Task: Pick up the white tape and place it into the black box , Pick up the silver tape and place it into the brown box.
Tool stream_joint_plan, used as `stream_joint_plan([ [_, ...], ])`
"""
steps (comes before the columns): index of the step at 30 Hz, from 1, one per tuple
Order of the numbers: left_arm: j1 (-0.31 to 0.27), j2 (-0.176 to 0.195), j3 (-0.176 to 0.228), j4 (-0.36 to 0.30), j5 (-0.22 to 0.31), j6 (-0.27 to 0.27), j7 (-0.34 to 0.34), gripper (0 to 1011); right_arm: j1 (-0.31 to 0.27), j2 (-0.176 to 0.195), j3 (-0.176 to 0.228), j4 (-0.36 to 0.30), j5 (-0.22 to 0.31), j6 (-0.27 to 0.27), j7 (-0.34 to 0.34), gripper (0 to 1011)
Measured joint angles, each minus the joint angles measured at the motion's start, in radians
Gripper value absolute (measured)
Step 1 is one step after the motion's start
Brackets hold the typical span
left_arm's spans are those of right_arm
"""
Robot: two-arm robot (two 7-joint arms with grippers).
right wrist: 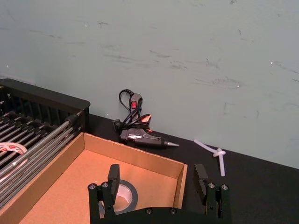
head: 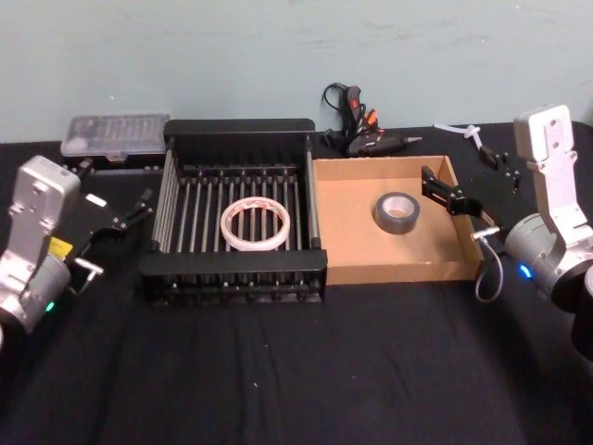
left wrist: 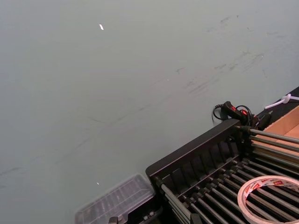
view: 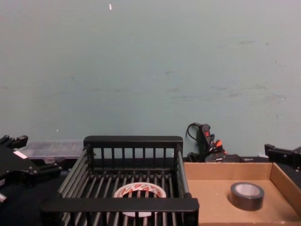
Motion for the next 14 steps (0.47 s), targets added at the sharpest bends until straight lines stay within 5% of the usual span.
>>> stream_joint_plan([
  [14,0.000,0.000,0.000,0.000,0.000,0.000,0.000,1001,0.000,0.000,0.000,0.000,0.000,0.000,0.000,1002],
])
